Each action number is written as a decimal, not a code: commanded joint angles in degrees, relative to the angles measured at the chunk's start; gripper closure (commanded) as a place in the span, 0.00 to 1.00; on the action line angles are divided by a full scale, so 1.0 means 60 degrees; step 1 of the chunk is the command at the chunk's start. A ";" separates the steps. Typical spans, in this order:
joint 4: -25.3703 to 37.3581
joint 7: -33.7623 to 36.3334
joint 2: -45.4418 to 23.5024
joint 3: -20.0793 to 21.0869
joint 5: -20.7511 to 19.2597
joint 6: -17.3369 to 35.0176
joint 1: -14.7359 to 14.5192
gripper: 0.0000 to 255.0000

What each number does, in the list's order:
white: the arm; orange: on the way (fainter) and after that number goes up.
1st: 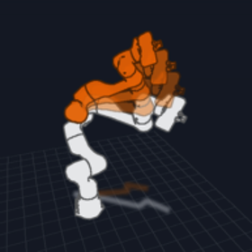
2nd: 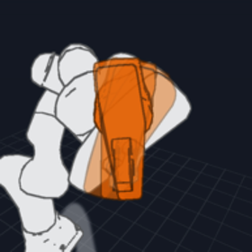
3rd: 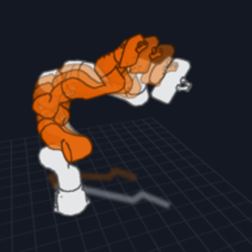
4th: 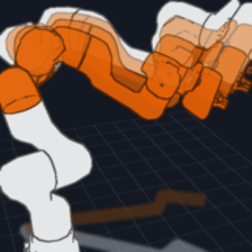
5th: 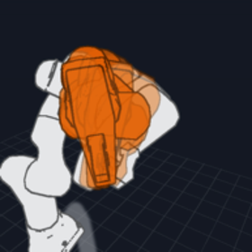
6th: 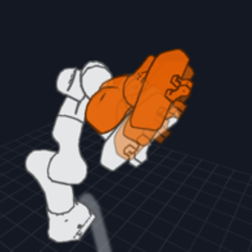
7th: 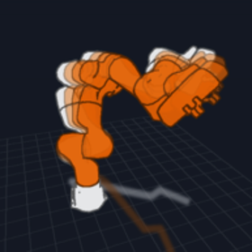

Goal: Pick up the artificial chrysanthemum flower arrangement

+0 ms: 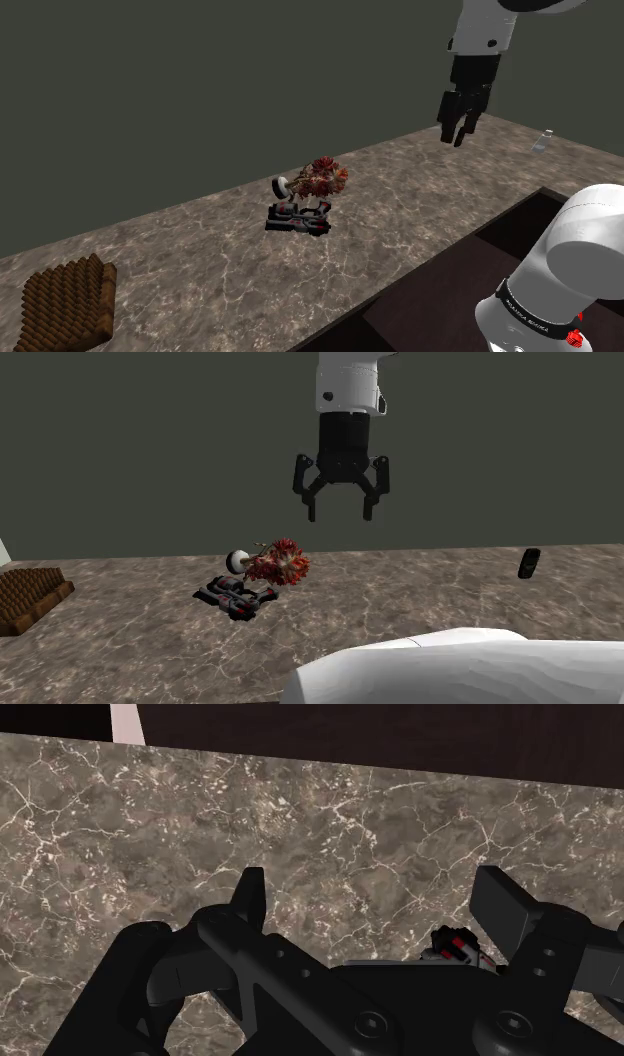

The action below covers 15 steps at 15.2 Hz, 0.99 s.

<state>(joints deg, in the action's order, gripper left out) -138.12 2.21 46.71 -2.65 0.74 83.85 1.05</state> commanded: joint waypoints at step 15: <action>0.1803 0.2865 -0.4725 0.1802 0.0269 0.2936 -0.0084 0.00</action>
<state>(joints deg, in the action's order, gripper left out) -128.41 18.21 20.77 7.62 2.68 100.17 0.43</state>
